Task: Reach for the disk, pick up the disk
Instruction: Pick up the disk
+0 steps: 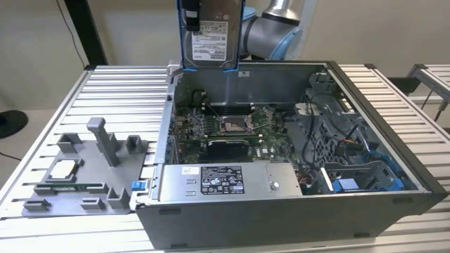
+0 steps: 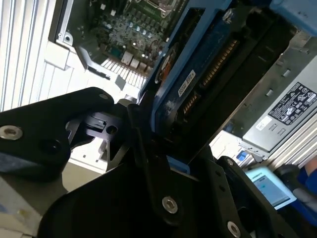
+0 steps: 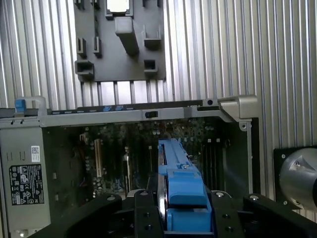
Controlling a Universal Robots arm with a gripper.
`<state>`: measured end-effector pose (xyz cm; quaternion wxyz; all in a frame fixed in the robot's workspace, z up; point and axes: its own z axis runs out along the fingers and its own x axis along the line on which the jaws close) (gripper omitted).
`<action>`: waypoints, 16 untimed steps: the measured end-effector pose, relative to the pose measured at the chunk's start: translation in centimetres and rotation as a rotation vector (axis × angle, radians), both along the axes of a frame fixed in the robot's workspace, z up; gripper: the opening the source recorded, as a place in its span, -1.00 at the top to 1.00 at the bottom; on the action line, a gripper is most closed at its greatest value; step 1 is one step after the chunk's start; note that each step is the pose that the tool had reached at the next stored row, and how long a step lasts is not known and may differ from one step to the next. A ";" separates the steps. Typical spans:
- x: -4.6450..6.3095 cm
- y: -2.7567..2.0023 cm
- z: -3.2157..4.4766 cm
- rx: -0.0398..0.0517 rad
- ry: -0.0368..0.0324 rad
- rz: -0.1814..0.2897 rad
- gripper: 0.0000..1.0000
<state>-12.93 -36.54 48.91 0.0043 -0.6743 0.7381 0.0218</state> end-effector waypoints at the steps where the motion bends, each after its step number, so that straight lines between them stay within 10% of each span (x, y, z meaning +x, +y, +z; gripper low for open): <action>1: 0.3 0.00 0.00 0.0001 0.0001 0.000 1.00; 16: 4.3 0.00 0.00 0.0000 0.0015 0.000 1.00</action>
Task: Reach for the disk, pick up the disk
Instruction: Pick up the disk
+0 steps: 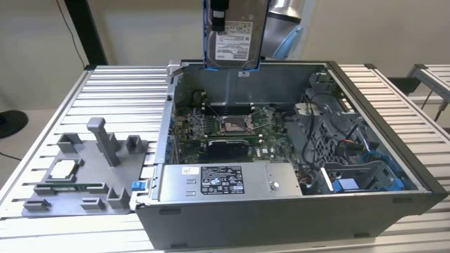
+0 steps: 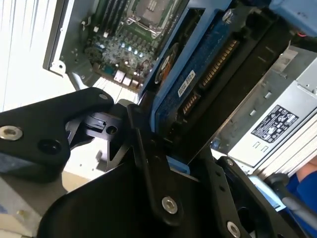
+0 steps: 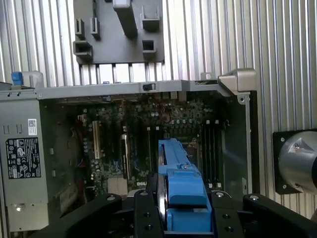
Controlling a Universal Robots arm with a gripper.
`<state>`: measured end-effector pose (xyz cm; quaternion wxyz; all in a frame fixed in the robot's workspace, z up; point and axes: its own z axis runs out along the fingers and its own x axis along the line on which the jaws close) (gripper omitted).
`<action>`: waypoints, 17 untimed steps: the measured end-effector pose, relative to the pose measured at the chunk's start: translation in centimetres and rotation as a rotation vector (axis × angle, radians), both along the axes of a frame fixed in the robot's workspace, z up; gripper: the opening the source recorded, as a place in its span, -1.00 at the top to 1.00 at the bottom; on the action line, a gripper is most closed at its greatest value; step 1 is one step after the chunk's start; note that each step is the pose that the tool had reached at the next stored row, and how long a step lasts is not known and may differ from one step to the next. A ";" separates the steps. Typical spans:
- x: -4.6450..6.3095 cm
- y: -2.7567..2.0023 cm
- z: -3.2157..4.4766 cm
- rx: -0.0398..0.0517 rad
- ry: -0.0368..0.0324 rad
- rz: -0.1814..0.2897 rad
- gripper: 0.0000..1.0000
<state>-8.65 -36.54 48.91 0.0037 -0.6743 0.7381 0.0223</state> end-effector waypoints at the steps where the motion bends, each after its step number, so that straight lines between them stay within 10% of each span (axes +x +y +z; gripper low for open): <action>1: 0.3 0.00 0.00 0.0000 0.0001 0.000 1.00; 17: 4.5 0.00 0.00 0.0000 0.0017 0.000 1.00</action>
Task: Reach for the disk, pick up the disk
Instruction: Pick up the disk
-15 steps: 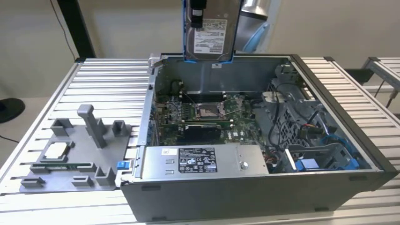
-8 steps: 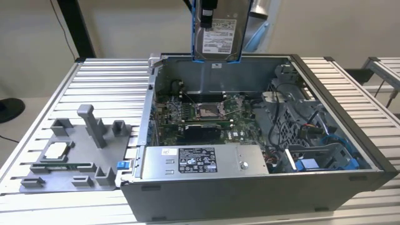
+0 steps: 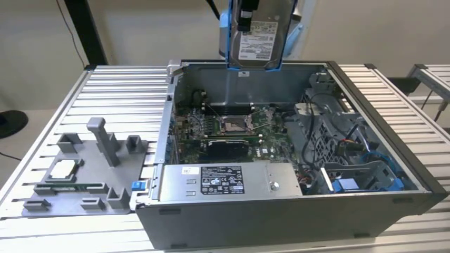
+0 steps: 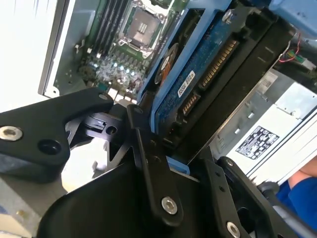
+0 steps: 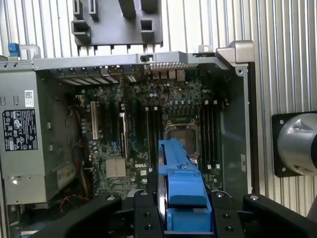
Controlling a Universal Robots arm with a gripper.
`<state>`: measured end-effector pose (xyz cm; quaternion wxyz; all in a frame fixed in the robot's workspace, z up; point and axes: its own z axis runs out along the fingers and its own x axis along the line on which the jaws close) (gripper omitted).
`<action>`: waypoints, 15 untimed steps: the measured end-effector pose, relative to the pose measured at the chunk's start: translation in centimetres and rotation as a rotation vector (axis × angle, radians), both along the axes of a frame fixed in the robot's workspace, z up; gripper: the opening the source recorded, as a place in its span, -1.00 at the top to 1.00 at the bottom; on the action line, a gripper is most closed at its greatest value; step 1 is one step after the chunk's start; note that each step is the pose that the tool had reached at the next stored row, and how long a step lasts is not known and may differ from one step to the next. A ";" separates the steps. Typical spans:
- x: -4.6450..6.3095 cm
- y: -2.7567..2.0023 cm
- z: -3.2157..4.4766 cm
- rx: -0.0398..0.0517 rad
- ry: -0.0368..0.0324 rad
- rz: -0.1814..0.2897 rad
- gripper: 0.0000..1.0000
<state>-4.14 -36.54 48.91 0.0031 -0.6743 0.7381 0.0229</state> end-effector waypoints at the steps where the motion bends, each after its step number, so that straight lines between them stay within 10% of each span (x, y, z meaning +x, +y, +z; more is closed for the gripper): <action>1: 0.3 0.00 0.00 0.0000 0.0001 0.000 1.00; 15: 3.9 0.00 0.00 0.0001 0.0014 0.000 1.00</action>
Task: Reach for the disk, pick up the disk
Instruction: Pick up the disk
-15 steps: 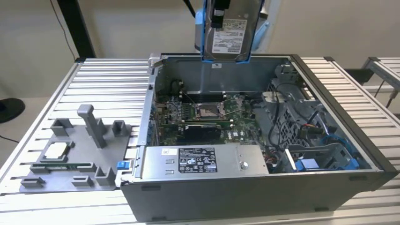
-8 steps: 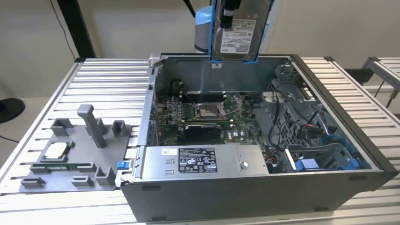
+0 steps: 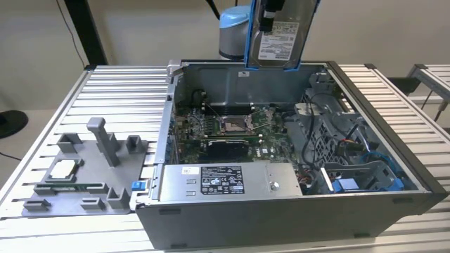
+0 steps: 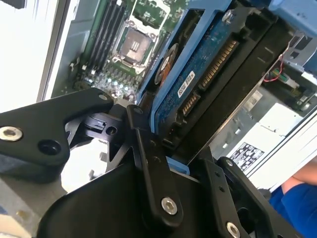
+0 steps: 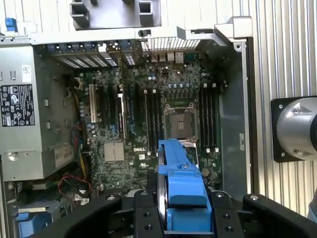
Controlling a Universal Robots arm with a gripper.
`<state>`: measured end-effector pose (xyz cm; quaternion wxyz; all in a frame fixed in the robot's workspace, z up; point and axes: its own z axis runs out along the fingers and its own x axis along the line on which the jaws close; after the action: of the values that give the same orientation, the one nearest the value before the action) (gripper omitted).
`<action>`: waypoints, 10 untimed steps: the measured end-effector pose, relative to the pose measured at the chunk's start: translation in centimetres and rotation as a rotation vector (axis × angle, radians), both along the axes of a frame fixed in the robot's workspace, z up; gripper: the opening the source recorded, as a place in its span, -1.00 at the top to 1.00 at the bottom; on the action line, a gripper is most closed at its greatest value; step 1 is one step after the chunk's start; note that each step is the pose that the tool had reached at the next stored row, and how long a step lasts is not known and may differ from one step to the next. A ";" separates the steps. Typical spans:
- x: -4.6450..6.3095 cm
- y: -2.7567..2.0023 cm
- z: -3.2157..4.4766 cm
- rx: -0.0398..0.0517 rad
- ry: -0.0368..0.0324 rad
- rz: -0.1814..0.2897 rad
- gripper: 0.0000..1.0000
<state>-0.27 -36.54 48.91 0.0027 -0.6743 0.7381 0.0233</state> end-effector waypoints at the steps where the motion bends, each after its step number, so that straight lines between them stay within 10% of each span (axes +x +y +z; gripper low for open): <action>1: 0.3 0.00 0.00 0.0000 0.0001 0.000 1.00; 10: 3.0 0.00 0.01 -0.0002 0.0015 0.000 1.00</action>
<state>2.74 -36.54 48.92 0.0021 -0.6742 0.7381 0.0238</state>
